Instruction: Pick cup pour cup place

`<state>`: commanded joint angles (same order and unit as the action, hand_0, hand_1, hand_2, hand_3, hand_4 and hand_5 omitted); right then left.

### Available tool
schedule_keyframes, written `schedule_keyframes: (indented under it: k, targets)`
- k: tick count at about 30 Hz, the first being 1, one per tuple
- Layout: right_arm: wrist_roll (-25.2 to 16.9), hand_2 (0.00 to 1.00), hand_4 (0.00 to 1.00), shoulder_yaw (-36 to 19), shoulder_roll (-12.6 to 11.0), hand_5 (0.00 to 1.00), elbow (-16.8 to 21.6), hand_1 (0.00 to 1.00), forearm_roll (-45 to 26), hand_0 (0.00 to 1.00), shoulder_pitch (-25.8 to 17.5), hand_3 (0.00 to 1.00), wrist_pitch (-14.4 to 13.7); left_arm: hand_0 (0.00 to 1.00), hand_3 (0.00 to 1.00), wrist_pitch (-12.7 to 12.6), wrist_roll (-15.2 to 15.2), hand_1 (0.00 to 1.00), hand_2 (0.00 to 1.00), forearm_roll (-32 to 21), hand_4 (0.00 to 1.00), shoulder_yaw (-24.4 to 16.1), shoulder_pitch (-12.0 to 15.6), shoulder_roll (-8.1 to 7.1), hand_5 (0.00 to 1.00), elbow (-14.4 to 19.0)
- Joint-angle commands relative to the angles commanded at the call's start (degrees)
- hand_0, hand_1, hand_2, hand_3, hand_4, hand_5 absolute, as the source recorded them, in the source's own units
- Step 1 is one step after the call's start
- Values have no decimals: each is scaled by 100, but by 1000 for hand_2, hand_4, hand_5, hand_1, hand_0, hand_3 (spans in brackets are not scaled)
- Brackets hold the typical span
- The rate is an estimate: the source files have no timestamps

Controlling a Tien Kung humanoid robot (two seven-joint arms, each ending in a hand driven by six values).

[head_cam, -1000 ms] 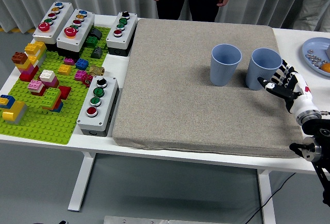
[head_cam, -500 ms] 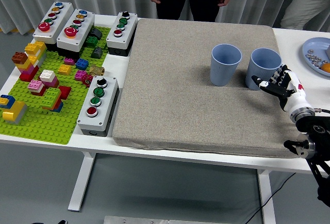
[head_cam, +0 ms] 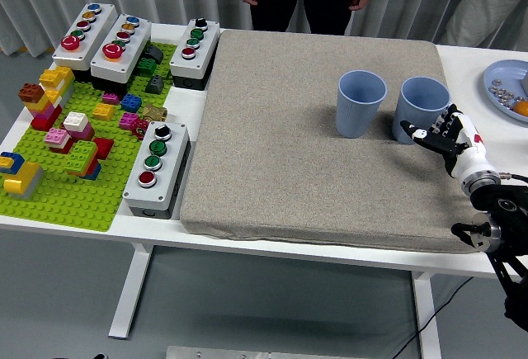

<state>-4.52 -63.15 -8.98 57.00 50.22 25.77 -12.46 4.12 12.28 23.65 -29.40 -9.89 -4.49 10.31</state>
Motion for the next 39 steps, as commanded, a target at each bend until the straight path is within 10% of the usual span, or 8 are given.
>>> schedule_keyframes:
  k: [30,31,39]
  targets:
    - [-54,917,834,-15,10,181,-43,874,-38,940,113,908,-66,782,730,2,-24,786,853,-52,510,46,-51,-10,988,0]
    - [-63,721,793,-14,7,100,-36,790,-32,902,113,771,-73,782,730,2,-24,785,853,-52,510,44,-49,-11,988,0]
    - [-76,639,716,-8,-6,17,-8,745,-2,875,109,708,-90,782,730,2,-18,785,853,-48,510,33,-48,-10,987,0]
